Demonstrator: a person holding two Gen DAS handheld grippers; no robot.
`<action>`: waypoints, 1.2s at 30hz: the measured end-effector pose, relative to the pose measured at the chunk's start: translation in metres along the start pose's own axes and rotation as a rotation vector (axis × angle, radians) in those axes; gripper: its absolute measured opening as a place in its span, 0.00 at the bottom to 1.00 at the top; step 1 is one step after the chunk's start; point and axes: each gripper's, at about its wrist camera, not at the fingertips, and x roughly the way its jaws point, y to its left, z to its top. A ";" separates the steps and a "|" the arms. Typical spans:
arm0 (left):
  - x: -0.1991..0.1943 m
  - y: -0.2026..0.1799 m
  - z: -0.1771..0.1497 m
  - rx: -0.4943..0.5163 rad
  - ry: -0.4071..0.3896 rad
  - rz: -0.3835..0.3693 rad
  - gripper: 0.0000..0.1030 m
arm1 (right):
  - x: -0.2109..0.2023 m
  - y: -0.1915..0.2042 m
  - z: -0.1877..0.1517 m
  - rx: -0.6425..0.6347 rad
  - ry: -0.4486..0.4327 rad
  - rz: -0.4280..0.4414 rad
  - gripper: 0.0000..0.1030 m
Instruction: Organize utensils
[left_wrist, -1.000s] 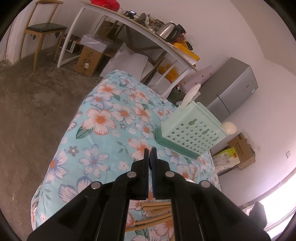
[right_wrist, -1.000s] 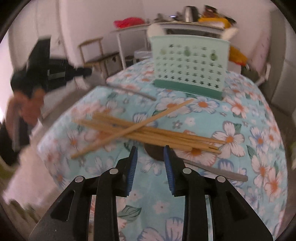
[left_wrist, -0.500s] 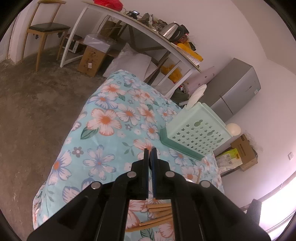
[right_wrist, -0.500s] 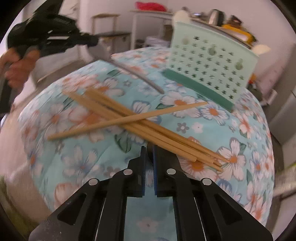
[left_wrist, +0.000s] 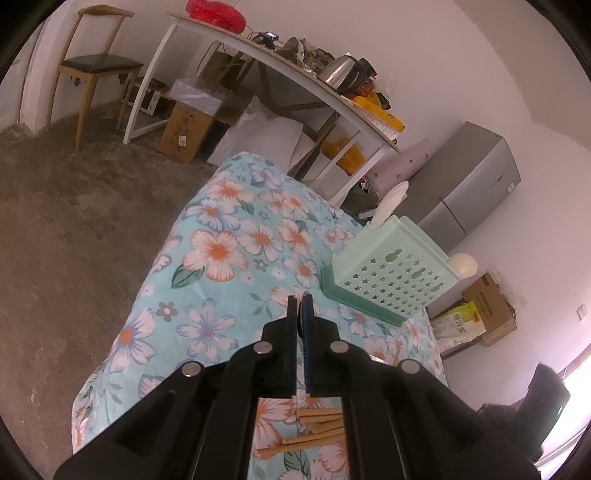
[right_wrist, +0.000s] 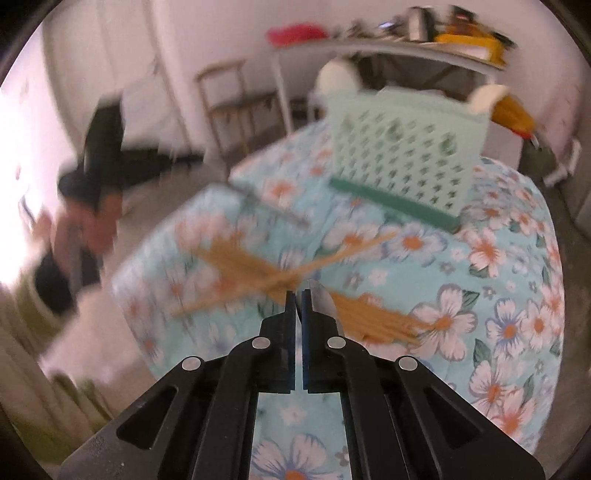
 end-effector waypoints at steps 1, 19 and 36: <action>-0.003 -0.002 0.001 0.007 -0.007 0.003 0.02 | -0.002 -0.006 0.004 0.040 -0.025 0.016 0.01; -0.074 -0.099 0.058 0.248 -0.278 -0.065 0.02 | -0.086 -0.042 0.020 0.333 -0.476 0.133 0.00; 0.011 -0.191 0.097 0.664 -0.282 0.273 0.02 | -0.086 -0.051 0.023 0.319 -0.508 0.168 0.00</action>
